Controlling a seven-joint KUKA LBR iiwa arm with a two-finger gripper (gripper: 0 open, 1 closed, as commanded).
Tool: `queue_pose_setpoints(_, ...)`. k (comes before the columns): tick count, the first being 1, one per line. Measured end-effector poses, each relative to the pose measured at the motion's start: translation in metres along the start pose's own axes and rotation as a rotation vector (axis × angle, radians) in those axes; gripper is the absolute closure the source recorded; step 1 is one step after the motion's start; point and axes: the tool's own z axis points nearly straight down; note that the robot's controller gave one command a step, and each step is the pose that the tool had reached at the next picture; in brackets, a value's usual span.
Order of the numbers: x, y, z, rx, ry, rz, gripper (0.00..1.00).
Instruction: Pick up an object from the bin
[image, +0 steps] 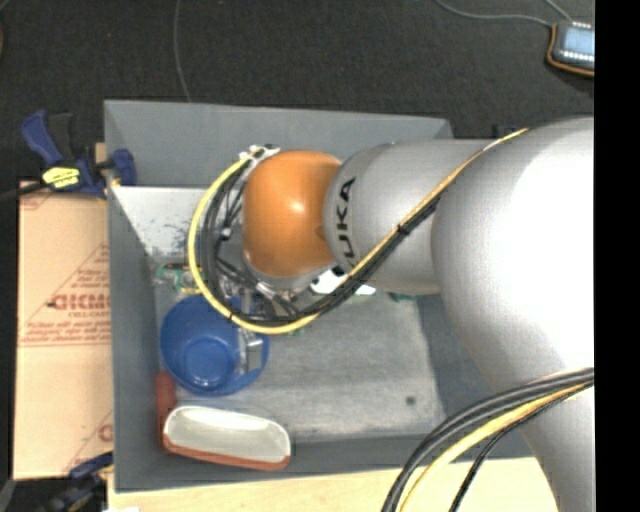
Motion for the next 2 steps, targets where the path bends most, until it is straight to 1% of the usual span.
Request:
queue_pose_setpoints(1,0.020,0.002,0.026,-0.004,-0.014,0.865,0.00)
queue_pose_setpoints(2,0.049,-0.011,0.019,0.001,-0.062,0.155,1.00)
